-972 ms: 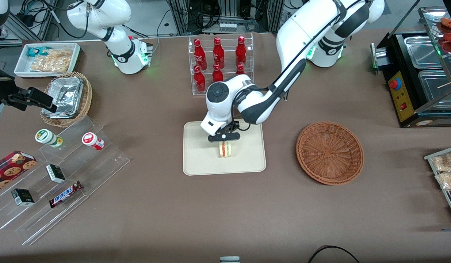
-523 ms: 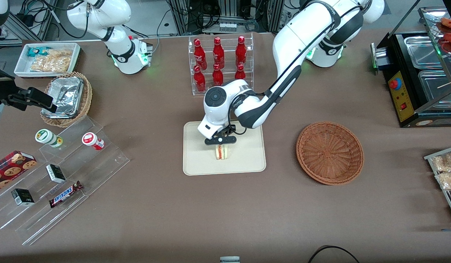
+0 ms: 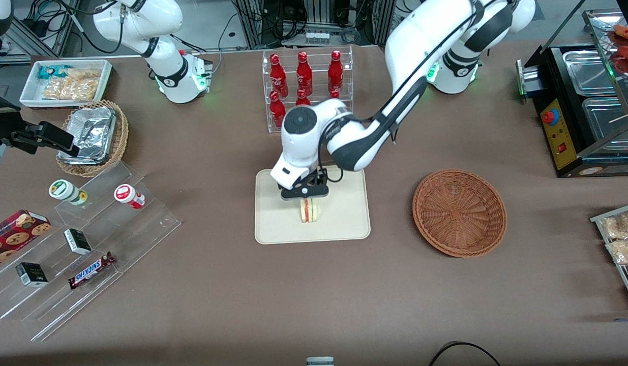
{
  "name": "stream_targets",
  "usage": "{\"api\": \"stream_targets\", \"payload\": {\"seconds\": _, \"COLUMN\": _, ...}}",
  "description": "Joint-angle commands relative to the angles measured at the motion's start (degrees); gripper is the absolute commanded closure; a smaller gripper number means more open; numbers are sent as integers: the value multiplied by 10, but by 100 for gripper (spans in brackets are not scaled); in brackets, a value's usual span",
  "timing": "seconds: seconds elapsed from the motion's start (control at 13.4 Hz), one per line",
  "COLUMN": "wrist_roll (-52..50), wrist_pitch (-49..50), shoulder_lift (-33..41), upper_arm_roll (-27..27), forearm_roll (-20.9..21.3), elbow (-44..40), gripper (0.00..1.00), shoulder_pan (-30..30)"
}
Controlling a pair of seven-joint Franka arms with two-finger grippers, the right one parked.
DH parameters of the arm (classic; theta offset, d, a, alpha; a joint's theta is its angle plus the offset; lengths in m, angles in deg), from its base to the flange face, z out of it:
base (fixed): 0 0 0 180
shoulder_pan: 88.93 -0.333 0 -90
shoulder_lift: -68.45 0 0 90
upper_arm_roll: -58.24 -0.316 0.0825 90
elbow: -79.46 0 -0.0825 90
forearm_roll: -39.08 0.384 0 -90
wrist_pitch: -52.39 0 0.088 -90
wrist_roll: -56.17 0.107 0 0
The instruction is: Place sandwich from basket to tray
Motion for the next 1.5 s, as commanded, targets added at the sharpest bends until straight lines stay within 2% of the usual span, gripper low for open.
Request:
{"api": "stream_targets", "payload": {"seconds": 0.0, "wrist_roll": -54, "wrist_pitch": 72, "shoulder_lift": 123, "upper_arm_roll": -4, "forearm_roll": 3, "elbow": 66, "gripper": 0, "shoulder_pan": -35}}
{"api": "stream_targets", "payload": {"seconds": 0.15, "wrist_roll": -69, "wrist_pitch": 88, "shoulder_lift": 210, "upper_arm_roll": -4, "forearm_roll": 0, "elbow": 129, "gripper": 0, "shoulder_pan": -89}}
{"api": "stream_targets", "payload": {"seconds": 0.3, "wrist_roll": -50, "wrist_pitch": 88, "shoulder_lift": 297, "upper_arm_roll": -4, "forearm_roll": -28, "elbow": 193, "gripper": 0, "shoulder_pan": -155}}
{"api": "stream_targets", "payload": {"seconds": 0.45, "wrist_roll": 0, "wrist_pitch": 123, "shoulder_lift": 353, "upper_arm_roll": -4, "forearm_roll": -53, "elbow": 210, "gripper": 0, "shoulder_pan": -211}}
{"api": "stream_targets", "payload": {"seconds": 0.82, "wrist_roll": 285, "wrist_pitch": 291, "shoulder_lift": 428, "upper_arm_roll": -5, "forearm_roll": -163, "elbow": 200, "gripper": 0, "shoulder_pan": -358}}
{"api": "stream_targets", "payload": {"seconds": 1.05, "wrist_roll": 432, "wrist_pitch": 366, "shoulder_lift": 464, "upper_arm_roll": -6, "forearm_roll": -186, "elbow": 197, "gripper": 0, "shoulder_pan": -436}}
{"api": "stream_targets", "payload": {"seconds": 1.12, "wrist_roll": 478, "wrist_pitch": 389, "shoulder_lift": 469, "upper_arm_roll": -17, "forearm_roll": -186, "elbow": 188, "gripper": 0, "shoulder_pan": -441}}
{"api": "stream_targets", "payload": {"seconds": 1.2, "wrist_roll": 518, "wrist_pitch": 410, "shoulder_lift": 466, "upper_arm_roll": -52, "forearm_roll": -185, "elbow": 176, "gripper": 0, "shoulder_pan": -429}}
{"api": "stream_targets", "payload": {"seconds": 1.35, "wrist_roll": 543, "wrist_pitch": 415, "shoulder_lift": 450, "upper_arm_roll": -131, "forearm_roll": -179, "elbow": 148, "gripper": 0, "shoulder_pan": -367}}
{"api": "stream_targets", "payload": {"seconds": 1.42, "wrist_roll": 543, "wrist_pitch": 417, "shoulder_lift": 432, "upper_arm_roll": -151, "forearm_roll": -178, "elbow": 122, "gripper": 0, "shoulder_pan": -349}}
